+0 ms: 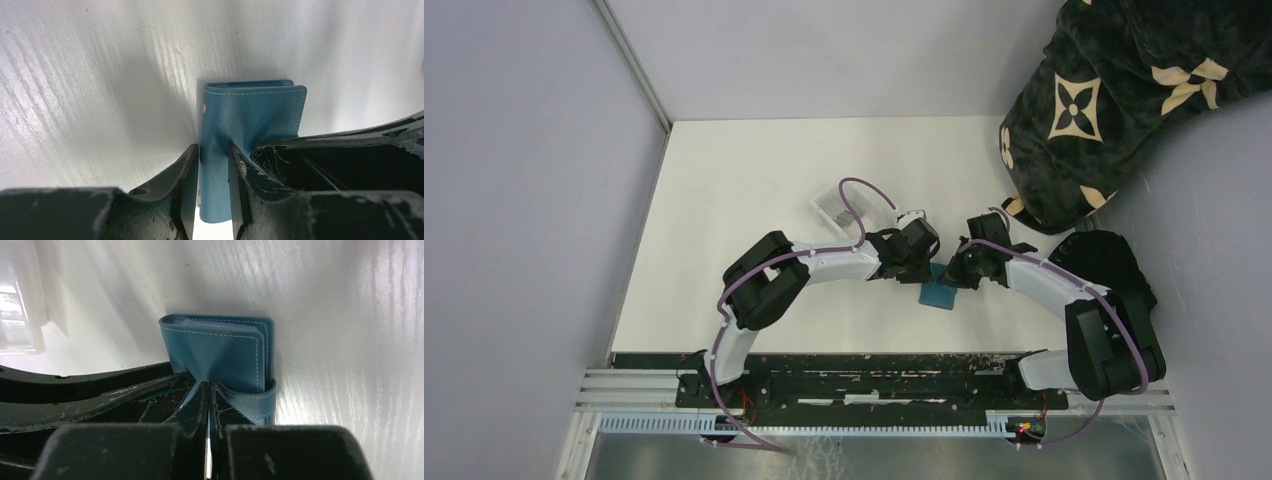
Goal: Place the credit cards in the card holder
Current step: Close the card holder at the center of the board.
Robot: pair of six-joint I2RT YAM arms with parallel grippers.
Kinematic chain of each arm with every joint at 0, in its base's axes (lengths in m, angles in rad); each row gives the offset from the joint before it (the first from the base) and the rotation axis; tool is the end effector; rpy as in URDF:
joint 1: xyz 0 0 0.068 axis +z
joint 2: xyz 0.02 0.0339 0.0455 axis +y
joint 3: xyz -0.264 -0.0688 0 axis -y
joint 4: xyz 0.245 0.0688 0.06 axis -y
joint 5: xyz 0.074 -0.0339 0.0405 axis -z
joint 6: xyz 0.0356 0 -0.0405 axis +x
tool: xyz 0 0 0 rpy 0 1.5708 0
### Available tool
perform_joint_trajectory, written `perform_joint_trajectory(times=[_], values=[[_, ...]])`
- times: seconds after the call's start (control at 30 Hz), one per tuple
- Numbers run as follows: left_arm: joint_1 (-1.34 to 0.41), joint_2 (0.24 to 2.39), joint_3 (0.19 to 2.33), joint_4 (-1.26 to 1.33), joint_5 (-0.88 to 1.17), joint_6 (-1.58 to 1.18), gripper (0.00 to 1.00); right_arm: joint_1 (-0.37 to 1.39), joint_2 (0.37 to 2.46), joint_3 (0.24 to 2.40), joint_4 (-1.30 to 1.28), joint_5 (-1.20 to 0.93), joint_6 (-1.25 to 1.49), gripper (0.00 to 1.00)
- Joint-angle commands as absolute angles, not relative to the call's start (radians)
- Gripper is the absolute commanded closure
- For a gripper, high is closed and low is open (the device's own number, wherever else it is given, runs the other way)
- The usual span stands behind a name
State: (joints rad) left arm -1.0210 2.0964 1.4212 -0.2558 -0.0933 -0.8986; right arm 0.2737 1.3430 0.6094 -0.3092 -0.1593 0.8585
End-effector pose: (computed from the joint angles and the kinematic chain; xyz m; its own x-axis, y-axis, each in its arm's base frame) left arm 0.2362 -0.3790 0.1478 -0.9025 -0.0182 -0.4303 0.1825 0.8887 -0.4206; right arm 0.2272 0.0696 0.1569 -0.8038 0.5505 -0.2256 0.4047 0.7839 0.4709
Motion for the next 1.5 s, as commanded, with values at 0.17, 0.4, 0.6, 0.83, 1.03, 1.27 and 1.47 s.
perform_joint_trajectory(times=[0.17,0.4,0.6,0.83,1.03,1.27,1.47], values=[[-1.026,2.211,1.365,-0.408,-0.116,-0.910,0.66,0.353,1.428,0.810,-0.515,-0.041,0.652,0.92],[-1.024,2.199,1.351,-0.392,-0.118,-0.918,0.66,0.379,1.430,0.877,-0.548,-0.009,0.625,0.88],[-1.017,2.195,1.341,-0.370,-0.106,-0.927,0.66,0.390,1.403,0.897,-0.576,0.034,0.609,0.87],[-1.013,2.189,1.333,-0.361,-0.102,-0.927,0.66,0.400,1.355,0.897,-0.619,0.094,0.601,0.86],[-1.010,2.188,1.324,-0.355,-0.097,-0.927,0.66,0.430,1.339,0.901,-0.643,0.127,0.601,0.95],[-1.006,2.181,1.313,-0.346,-0.095,-0.927,0.66,0.459,1.345,0.914,-0.664,0.175,0.610,0.99],[-1.007,2.178,1.297,-0.330,-0.089,-0.928,0.66,0.472,1.417,0.873,-0.626,0.163,0.632,0.99]])
